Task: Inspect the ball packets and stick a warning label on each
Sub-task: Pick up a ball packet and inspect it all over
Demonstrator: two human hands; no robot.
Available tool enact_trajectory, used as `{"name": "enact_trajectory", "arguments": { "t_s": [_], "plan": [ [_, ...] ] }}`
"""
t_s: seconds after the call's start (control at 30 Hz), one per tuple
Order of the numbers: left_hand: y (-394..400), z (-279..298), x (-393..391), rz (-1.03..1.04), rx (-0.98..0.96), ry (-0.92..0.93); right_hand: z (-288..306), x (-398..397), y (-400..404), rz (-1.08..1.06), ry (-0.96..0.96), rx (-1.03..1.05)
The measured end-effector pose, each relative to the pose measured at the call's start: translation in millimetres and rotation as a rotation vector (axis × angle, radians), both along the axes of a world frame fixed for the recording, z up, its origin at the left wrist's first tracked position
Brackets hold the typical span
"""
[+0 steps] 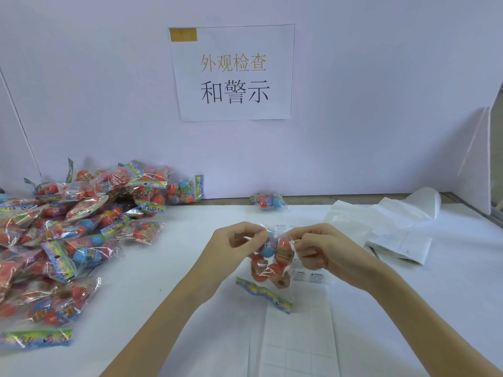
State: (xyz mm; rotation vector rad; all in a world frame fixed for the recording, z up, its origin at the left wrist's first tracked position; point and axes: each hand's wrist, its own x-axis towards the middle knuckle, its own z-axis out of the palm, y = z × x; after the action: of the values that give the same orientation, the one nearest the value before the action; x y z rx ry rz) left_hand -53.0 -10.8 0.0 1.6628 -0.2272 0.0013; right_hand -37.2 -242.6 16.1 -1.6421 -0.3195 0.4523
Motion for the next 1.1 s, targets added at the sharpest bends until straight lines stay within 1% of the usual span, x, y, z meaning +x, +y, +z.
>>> {"name": "enact_trajectory", "arguments": {
  "t_s": [0.03,0.1,0.2,0.27,0.33,0.4,0.47,0.6,0.67,0.7,0.77,0.83,0.9,0.93,1.0,1.1],
  "plan": [
    [-1,-2,0,0.044,0.013,-0.022,-1,0,1,-0.014,0.004,0.010],
    [-1,-3,1,0.128,-0.024,-0.017,0,0,2,-0.053,0.000,0.030],
    [6,4,2,0.264,-0.213,0.036,3,1,0,-0.097,-0.008,0.066],
    [17,11,3,0.305,-0.304,0.075,4,3,-5,-0.138,-0.036,0.078],
    [23,13,2,0.284,-0.296,0.084,4,3,-7,-0.159,-0.059,0.092],
    [21,12,1,0.266,-0.231,0.066,3,-1,-3,-0.125,-0.072,0.092],
    [15,11,0,0.246,-0.131,0.038,1,-6,6,-0.065,-0.089,0.038],
    [6,5,-2,0.111,0.019,-0.045,-3,-15,20,0.036,-0.195,-0.113],
    [4,4,-3,0.106,0.027,-0.061,-3,-16,20,0.020,-0.223,-0.140],
    [4,4,-2,0.121,0.032,-0.057,-4,-15,18,-0.016,-0.215,-0.118],
    [7,4,0,0.131,0.042,-0.015,-3,-10,15,-0.125,-0.161,-0.003],
    [9,3,3,0.103,-0.013,0.029,-2,-7,13,-0.186,-0.042,0.159],
    [12,0,4,0.075,-0.143,0.054,1,-8,12,-0.106,0.066,0.255],
    [13,0,6,0.065,-0.190,0.065,1,-9,11,-0.042,0.064,0.226],
    [15,1,7,0.051,-0.188,0.077,2,-12,10,0.070,-0.006,0.095],
    [17,4,8,0.020,-0.122,0.079,2,-16,15,0.064,-0.032,-0.011]
  ]
}}
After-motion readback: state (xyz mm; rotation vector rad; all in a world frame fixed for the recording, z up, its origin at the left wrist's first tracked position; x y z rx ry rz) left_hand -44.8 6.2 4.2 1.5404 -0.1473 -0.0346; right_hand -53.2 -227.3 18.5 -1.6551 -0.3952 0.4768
